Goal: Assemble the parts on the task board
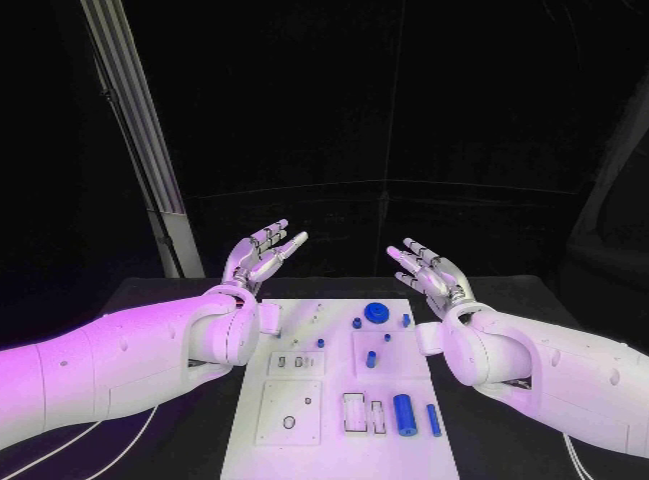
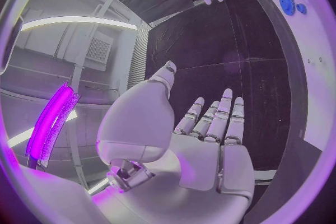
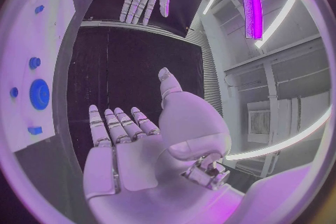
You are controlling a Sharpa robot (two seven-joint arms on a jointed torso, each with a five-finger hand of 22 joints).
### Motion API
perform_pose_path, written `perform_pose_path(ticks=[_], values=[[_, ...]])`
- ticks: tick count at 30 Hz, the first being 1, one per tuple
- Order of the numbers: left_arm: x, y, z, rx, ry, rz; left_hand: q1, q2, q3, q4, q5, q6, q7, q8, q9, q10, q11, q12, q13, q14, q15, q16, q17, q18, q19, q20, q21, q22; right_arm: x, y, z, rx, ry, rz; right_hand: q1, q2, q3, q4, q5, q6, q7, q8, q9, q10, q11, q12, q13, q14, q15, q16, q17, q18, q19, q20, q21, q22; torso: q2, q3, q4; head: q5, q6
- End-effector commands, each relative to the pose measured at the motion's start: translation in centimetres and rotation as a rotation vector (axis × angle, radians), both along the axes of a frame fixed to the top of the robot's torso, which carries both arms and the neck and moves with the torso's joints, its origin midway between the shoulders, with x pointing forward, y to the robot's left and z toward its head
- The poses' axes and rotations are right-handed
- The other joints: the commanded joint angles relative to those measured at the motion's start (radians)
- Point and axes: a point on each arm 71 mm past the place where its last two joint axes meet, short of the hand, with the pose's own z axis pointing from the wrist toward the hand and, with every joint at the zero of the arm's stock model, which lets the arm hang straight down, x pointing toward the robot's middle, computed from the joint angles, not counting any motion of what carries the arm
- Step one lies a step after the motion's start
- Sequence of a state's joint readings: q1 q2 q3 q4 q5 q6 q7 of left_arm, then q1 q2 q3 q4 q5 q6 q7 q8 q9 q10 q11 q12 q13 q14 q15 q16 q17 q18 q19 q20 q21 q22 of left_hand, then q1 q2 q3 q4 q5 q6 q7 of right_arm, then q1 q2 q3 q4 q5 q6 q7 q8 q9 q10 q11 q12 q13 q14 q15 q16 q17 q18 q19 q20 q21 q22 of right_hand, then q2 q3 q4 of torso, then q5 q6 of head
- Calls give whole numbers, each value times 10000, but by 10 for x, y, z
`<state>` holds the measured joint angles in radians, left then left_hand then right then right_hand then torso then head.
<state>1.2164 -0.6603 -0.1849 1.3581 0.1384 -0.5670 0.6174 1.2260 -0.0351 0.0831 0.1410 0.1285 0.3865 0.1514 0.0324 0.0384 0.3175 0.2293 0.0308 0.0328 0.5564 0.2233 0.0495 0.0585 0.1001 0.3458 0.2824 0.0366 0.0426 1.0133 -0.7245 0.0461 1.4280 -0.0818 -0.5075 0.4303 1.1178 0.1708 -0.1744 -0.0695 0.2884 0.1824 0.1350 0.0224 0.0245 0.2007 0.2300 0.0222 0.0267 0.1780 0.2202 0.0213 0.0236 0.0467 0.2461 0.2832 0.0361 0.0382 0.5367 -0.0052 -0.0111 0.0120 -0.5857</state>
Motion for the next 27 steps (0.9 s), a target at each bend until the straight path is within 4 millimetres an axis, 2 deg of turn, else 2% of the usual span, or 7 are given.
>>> perform_pose_path(ticks=[1,5,8,9,16,20,27], values=[[2,-3,6,-963,-438,-499,430,23,38,86,87,258,1120,90,32,241,78,52,37,279,90,90,38,216,171,100,77,27,-1,12,-2,83,97,1935,1197,78,140,-510,-295,1064,1358,174,119,1323,97,230,125,1489,93,262,151,321,1139,96,393,199,-1,-2,-4,0,-1],[2,-3,6,-964,-440,-500,434,131,38,42,80,670,1194,150,70,913,212,144,96,1114,118,310,157,241,582,106,202,102,1,14,-4,88,176,2379,1976,54,280,-1081,-620,3324,1343,606,354,4545,131,853,380,5269,-11,1102,453,930,3921,53,1429,682,-1,-2,-4,0,-1],[2,-3,6,-964,-440,-500,445,280,-28,-66,78,1812,1299,333,163,2976,231,513,250,2224,31,729,302,342,2181,94,639,330,1,14,-5,88,196,2486,2317,114,360,-1383,-766,5032,1210,930,496,6514,-160,1266,464,7024,-368,1493,509,1308,4884,42,1915,821,-1,-2,-4,0,-1],[6,15,5,-1024,-521,-382,457,337,-54,-111,77,2381,1265,435,211,3861,140,698,312,2637,-95,903,356,454,3203,75,928,476,9,-10,-3,-2395,-1470,1781,2400,156,393,-1477,-838,5471,1151,983,511,6751,-229,1274,431,7284,-438,1500,478,1358,5067,23,1989,825,22,-18,25,-188,-321],[2,21,6,-1103,-548,-479,581,591,-176,-372,62,5134,931,877,347,6390,-365,1293,376,4752,-762,1548,554,844,5340,-214,1678,692,9,-18,1,-4228,-2784,2133,2536,342,440,-2031,-1081,7148,932,1030,466,8169,-584,1229,343,9047,-974,1649,422,1374,6543,-487,2604,921,150,9,28,-241,-417],[-2,25,7,-1062,-569,-559,712,666,-182,-553,75,5359,823,757,276,6852,-494,1204,326,5211,-895,1478,573,848,5774,-348,1638,616,7,-21,3,-5158,-3304,2517,2662,449,469,-2216,-1009,7600,827,959,433,8739,-769,1036,346,9991,-1285,1709,447,1384,7267,-836,2934,989,305,45,44,-246,-405],[-13,24,10,-1106,-509,-1062,750,695,-220,-777,72,5832,710,672,276,7518,-660,1047,337,5889,-1086,1402,751,849,6358,-522,1545,495,8,-22,7,-7209,-3743,3217,2850,253,448,-2204,-805,8119,589,827,422,9598,-1096,749,360,11497,-1746,1917,648,1367,8537,-1416,4004,1458,624,112,99,-349,-428]])
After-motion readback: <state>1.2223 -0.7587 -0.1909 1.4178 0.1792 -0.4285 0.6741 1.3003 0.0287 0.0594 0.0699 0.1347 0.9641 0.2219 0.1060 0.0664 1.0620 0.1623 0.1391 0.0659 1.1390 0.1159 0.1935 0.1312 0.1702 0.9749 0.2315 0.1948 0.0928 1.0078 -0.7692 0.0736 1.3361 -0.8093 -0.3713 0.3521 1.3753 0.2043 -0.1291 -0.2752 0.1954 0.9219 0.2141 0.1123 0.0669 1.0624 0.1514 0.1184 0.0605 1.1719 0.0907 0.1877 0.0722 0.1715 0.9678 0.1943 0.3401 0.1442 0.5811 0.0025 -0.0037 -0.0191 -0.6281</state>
